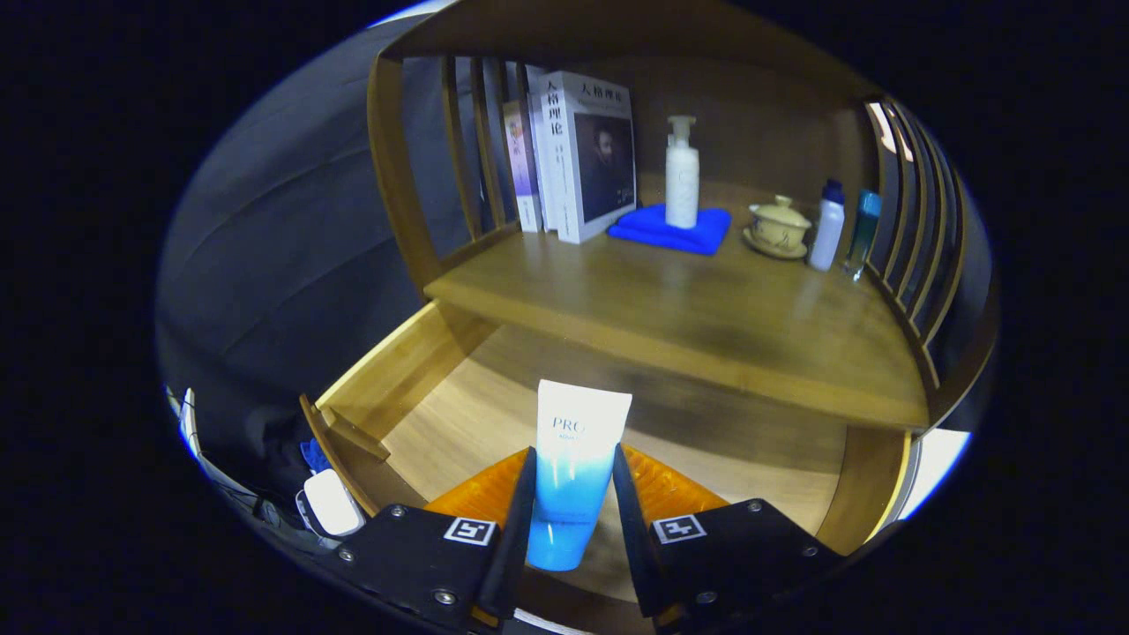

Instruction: Pull open the drawer, take out the items inside it, and place them on the countertop above the cabinet.

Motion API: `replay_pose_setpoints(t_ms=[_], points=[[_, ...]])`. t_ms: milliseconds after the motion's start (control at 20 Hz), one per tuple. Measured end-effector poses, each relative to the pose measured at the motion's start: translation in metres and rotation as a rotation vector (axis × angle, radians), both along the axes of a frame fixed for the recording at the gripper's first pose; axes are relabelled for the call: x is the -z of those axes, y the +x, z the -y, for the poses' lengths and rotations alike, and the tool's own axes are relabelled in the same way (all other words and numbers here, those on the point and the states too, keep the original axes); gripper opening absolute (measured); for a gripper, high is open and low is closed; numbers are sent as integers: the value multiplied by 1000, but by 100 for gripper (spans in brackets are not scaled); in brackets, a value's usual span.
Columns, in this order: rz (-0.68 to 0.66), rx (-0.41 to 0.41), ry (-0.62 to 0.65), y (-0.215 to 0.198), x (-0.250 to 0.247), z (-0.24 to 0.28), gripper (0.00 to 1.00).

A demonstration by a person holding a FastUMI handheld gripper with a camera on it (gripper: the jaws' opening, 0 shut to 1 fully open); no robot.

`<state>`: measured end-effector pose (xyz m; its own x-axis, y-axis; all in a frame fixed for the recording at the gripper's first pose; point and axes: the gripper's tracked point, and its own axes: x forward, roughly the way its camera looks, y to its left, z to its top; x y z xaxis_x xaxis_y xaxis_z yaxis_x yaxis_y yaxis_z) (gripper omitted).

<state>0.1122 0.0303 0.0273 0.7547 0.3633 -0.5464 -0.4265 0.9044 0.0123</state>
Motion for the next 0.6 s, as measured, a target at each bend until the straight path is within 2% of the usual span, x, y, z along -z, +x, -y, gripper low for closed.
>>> replay_pose_setpoints(t_ms=[250,600], points=[[59,95,105,30,-35,11,50],[87,254,173,99,-66,38,50]])
